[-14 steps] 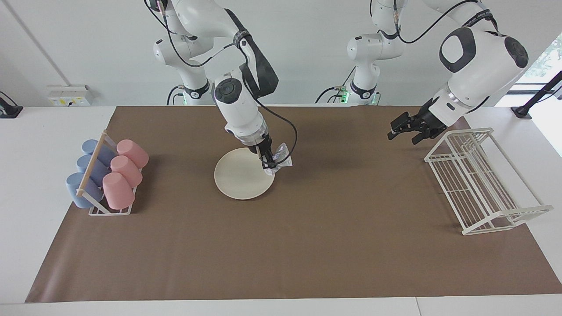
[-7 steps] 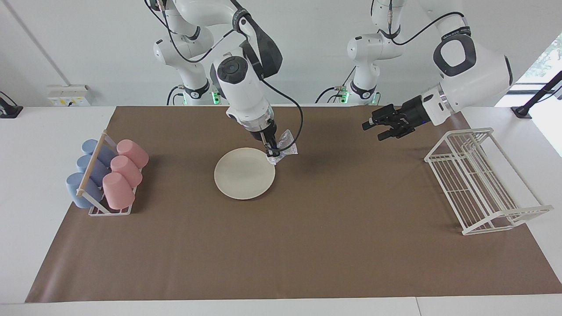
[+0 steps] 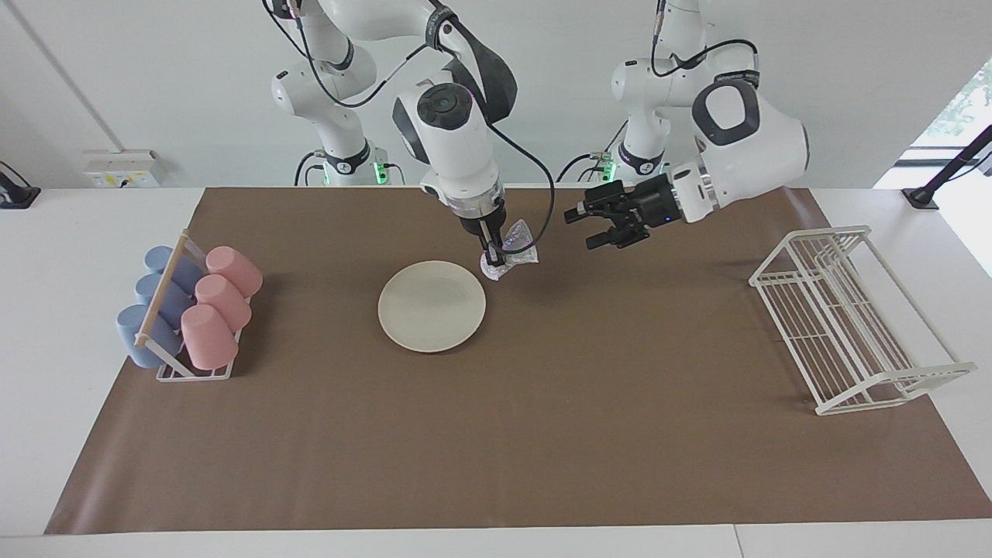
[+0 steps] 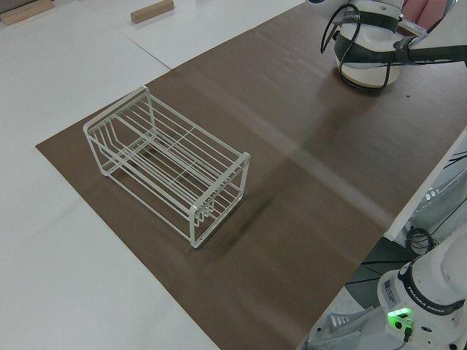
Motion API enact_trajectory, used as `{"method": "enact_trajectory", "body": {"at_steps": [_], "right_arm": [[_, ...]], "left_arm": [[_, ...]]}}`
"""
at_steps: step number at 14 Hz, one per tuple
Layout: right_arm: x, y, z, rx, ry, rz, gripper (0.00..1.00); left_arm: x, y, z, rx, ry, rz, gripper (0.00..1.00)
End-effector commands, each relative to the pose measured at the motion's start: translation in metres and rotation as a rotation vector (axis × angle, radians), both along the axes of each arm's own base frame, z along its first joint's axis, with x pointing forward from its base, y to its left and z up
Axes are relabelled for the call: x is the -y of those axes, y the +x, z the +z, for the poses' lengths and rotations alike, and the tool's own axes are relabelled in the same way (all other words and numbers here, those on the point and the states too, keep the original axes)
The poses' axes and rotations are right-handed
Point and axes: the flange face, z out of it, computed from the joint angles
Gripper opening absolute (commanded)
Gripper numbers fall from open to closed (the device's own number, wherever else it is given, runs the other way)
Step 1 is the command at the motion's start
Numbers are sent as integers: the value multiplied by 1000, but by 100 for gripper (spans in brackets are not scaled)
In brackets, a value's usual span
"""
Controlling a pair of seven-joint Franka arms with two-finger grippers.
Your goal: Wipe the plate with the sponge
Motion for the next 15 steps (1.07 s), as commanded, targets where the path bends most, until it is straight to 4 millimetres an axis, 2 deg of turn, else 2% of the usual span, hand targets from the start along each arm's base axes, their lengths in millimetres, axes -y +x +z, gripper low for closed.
{"method": "enact_trajectory", "body": {"at_steps": [1,3,4,8,10,12,14,15], "right_arm": [[1,4,5,25,-2,-21,0],[1,5,5,26,-1,-22,0],[1,5,5,25,0,-22,0],[1,5,6,31,5,-24,0],[3,6,5,30,4,-27,0],[3,6,4,28,3,-27,0],[4,7,3,29,4,-27,0],[4,7,3,29,3,-29,0]], "left_arm": [[6,-6,-12,48,1,0,100],[-12,-1,-12,31,-22,-26,100],[-14,0,-12,36,-23,-27,100],[-11,-2,-13,40,-16,-23,99],[-11,-7,-18,36,-6,-32,94],[-11,-7,-20,33,-2,-35,82],[-9,-8,-19,34,0,-34,56],[-7,-11,-22,27,1,-39,37]]}}
